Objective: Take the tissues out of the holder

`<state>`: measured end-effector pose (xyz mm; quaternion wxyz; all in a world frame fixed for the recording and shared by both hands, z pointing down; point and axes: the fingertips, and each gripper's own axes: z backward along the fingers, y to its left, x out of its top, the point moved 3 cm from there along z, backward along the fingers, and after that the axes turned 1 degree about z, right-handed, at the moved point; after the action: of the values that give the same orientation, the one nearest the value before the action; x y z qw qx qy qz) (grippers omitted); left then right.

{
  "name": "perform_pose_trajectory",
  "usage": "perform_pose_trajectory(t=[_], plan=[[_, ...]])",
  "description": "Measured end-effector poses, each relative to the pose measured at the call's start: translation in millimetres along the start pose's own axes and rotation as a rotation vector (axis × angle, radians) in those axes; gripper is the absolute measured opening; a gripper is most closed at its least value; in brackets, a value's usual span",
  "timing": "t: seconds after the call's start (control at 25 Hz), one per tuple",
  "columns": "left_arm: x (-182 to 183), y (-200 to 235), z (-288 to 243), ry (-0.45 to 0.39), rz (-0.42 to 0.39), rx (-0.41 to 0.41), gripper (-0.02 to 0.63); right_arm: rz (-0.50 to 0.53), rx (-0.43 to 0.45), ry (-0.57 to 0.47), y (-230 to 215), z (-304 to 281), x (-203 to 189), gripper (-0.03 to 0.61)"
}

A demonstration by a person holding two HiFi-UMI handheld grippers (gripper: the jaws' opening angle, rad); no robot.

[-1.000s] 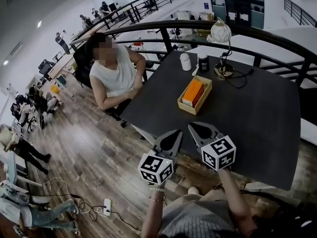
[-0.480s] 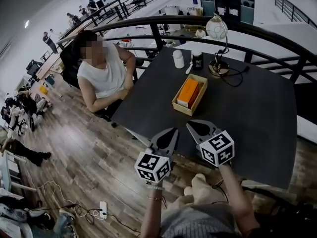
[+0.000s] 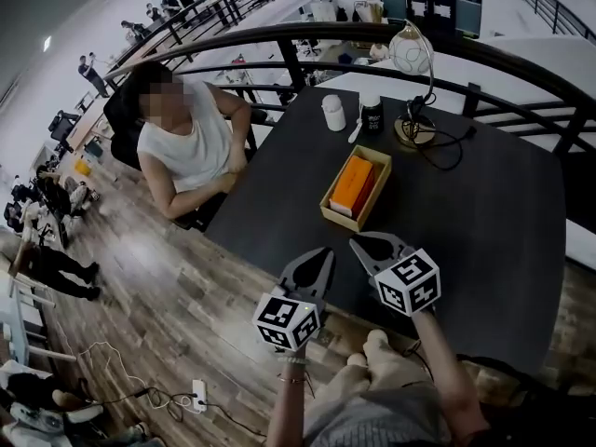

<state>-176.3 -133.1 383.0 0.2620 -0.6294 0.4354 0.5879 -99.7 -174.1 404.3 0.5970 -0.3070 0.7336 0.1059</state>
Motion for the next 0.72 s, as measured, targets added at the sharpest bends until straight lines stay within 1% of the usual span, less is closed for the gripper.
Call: perform_pose_trajectory(t=[0.16,0.44,0.64,0.68,0.72], plan=[[2,10,-15,0.003,0.017,0.019,0.008,-0.004,-0.005,0.033,-17,-9,1,0.014],[-7,36,-39,0.037,0.045,0.031,0.008,0.022,0.027,0.149,-43,-37,-4,0.015],[-15,53,-51,0.059,0.045,0.028,0.008,0.097,0.021,0.233,-61,-61,-9,0.017],[-16,56,-54,0.063,0.042,0.024,0.008,0.112,0.019,0.247,-64,-66,-10,0.022],[-17,59,-57,0.066,0.038,0.021,0.008,0.125,0.019,0.260,-66,-71,-9,0.045]])
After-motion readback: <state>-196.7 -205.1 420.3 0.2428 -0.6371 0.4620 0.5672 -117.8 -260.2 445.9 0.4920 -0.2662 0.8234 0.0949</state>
